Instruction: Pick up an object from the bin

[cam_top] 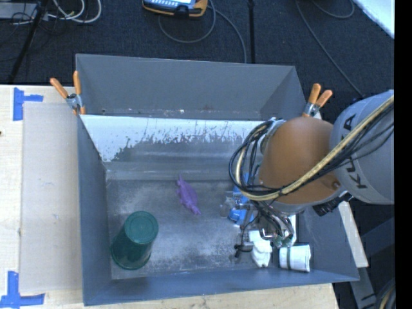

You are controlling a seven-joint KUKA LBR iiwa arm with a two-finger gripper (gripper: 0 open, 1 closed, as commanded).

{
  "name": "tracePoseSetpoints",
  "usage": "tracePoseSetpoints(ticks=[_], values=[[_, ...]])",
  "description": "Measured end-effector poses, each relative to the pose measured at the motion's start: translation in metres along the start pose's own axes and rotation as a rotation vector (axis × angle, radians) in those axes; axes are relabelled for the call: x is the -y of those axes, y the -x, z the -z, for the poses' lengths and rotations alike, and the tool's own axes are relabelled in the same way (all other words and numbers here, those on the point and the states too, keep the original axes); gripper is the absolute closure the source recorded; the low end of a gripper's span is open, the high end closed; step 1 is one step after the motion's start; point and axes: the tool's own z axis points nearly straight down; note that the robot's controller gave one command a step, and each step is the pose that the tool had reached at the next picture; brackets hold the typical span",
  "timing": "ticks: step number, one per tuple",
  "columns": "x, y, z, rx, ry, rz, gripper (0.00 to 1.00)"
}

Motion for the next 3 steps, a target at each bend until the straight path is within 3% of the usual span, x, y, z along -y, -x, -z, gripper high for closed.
tracePoseSetpoints(ticks=[1,2,3], values=[[0.0,0.0,0.0,0.0,0.0,0.0,0.0],[-0.017,0.011,0.018,-0.003,-0.001,0.132,0.0],[-0.009,0.041,-0.007,0.01,0.0,0.369,0.0]])
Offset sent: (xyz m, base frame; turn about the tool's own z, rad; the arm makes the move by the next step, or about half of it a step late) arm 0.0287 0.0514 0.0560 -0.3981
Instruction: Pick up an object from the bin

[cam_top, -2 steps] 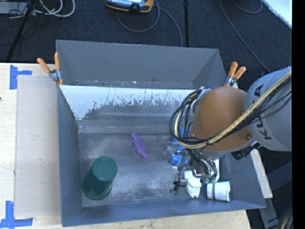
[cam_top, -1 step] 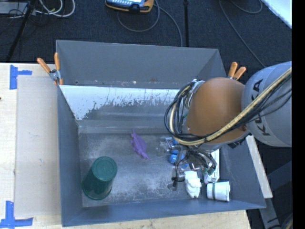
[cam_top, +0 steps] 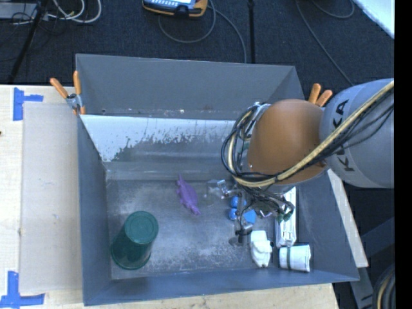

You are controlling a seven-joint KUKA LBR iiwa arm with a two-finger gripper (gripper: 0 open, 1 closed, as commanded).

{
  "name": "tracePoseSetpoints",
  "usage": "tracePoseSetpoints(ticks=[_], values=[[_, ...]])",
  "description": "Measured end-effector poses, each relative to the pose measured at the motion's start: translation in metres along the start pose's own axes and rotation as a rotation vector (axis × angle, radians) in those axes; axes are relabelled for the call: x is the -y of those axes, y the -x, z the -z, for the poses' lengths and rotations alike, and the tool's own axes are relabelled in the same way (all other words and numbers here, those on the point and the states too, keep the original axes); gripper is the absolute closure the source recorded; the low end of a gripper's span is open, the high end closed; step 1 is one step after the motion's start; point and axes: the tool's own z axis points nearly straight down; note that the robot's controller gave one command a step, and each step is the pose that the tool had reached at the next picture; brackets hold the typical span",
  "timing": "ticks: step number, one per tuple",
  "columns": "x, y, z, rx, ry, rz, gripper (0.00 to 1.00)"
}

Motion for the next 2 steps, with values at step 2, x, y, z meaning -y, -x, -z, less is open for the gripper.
tracePoseSetpoints(ticks=[2], values=[[0.003,0.048,-0.069,-0.011,0.004,-0.029,0.0]])
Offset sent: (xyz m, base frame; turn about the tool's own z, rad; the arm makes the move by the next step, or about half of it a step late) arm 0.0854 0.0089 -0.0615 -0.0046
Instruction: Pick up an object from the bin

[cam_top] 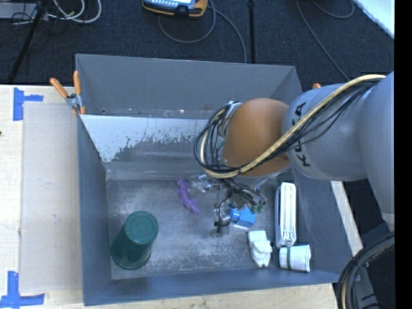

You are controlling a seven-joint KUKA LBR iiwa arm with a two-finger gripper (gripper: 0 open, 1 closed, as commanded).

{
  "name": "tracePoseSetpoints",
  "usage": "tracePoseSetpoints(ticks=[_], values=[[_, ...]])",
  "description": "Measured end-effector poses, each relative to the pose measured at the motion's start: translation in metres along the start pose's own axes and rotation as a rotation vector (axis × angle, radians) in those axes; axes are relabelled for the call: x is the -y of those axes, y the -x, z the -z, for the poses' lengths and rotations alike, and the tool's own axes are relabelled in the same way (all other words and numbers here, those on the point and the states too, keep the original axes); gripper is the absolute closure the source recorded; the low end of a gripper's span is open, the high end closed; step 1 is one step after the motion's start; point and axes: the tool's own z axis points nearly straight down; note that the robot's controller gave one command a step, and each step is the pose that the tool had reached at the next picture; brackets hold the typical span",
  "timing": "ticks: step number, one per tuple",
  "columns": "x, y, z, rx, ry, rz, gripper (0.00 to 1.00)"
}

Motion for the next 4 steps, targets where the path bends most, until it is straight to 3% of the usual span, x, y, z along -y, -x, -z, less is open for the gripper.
tracePoseSetpoints(ticks=[1,2,3,4], values=[[-0.007,0.027,0.006,0.007,-0.006,0.126,0.0],[-0.014,0.042,-0.011,0.007,-0.003,0.208,0.0],[0.005,0.044,-0.023,0.006,-0.003,0.318,0.0],[0.015,0.052,-0.024,0.011,-0.003,0.489,1.0]])
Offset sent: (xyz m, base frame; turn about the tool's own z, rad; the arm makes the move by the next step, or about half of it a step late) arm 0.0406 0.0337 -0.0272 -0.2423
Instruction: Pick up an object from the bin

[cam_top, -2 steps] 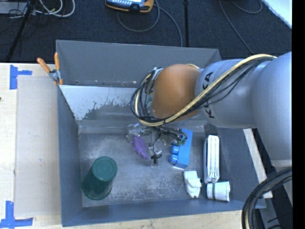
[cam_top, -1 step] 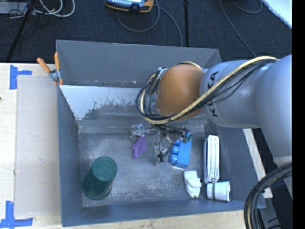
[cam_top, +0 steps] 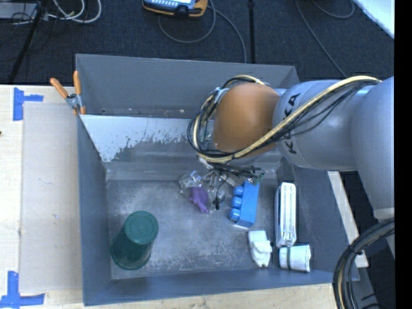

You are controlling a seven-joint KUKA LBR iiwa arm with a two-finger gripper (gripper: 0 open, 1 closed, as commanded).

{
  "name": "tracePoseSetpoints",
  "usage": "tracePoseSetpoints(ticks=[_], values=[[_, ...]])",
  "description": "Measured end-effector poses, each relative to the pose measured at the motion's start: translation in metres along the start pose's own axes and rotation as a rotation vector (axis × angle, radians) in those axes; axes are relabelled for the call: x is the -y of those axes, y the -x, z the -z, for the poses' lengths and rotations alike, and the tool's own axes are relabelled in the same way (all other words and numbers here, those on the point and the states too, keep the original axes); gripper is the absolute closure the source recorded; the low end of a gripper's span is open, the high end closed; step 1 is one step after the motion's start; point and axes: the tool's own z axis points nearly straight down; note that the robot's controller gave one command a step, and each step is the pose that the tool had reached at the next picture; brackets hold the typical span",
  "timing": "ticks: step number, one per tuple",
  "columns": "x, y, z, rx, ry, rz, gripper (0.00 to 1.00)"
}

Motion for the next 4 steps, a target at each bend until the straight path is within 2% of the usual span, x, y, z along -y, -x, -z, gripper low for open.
tracePoseSetpoints(ticks=[1,2,3,4], values=[[0.0,0.0,0.0,0.0,0.0,-0.001,1.0],[-0.007,-0.002,0.059,0.002,0.001,-0.026,1.0],[-0.007,-0.002,0.059,0.002,0.001,-0.026,1.0],[-0.007,0.002,0.114,-0.002,0.004,-0.012,1.0]])
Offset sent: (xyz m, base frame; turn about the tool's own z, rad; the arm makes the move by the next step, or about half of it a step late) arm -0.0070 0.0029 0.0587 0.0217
